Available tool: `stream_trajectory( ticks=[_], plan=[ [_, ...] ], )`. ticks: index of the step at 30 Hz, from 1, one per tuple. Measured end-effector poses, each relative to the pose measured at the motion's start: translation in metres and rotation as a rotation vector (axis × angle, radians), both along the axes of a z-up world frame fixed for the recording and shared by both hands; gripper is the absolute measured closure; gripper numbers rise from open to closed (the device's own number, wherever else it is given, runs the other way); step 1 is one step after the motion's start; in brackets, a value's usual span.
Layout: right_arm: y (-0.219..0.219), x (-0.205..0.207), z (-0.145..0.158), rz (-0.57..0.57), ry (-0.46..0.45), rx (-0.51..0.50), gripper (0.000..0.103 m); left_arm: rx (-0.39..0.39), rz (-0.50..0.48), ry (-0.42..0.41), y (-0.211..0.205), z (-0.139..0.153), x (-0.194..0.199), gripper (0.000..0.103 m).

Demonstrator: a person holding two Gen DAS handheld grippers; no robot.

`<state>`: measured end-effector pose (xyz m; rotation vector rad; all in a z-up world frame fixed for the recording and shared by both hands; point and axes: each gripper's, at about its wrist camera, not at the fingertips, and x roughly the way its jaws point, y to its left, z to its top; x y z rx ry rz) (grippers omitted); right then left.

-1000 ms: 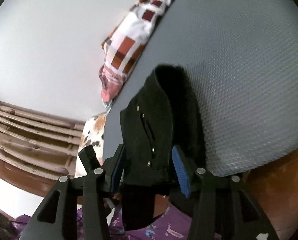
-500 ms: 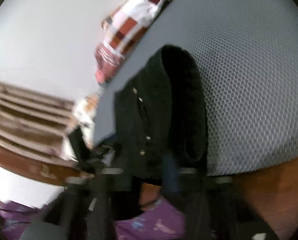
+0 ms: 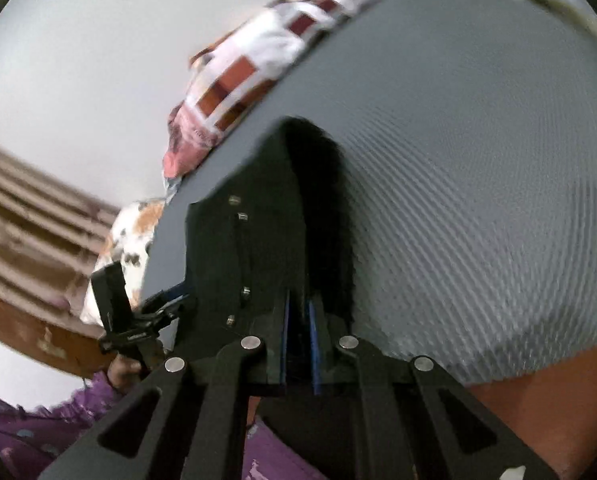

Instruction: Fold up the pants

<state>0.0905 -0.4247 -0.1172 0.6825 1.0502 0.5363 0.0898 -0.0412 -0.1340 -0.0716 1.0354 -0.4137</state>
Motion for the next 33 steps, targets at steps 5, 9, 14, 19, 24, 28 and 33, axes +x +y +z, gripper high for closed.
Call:
stream_trajectory(
  ticks=[5, 9, 14, 19, 24, 28, 33],
  plan=[
    [-0.005, -0.003, -0.001, -0.037, 0.002, 0.115, 0.094, 0.007, 0.004, 0.015, 0.001, 0.000, 0.001, 0.009],
    [-0.011, -0.008, -0.001, -0.073, 0.026, 0.165, 0.090, -0.005, 0.014, 0.016, 0.004, -0.001, 0.001, 0.009],
    [-0.038, -0.018, 0.007, -0.180, 0.033, 0.161, 0.058, -0.004, 0.013, 0.017, 0.005, 0.000, -0.001, 0.009],
    [-0.020, -0.021, 0.005, -0.119, 0.079, 0.113, 0.055, -0.011, 0.017, 0.018, 0.006, -0.001, -0.001, 0.009],
    [0.003, -0.018, 0.005, -0.072, 0.063, 0.046, 0.079, -0.005, 0.014, 0.022, 0.010, 0.001, -0.001, 0.009],
    [0.003, -0.024, 0.019, -0.072, 0.032, 0.166, 0.084, -0.050, 0.056, 0.036, 0.024, 0.002, 0.002, 0.009],
    [-0.016, -0.023, -0.030, -0.112, 0.164, 0.228, 0.083, -0.115, 0.071, 0.054, 0.030, 0.001, 0.004, 0.009]
  ],
)
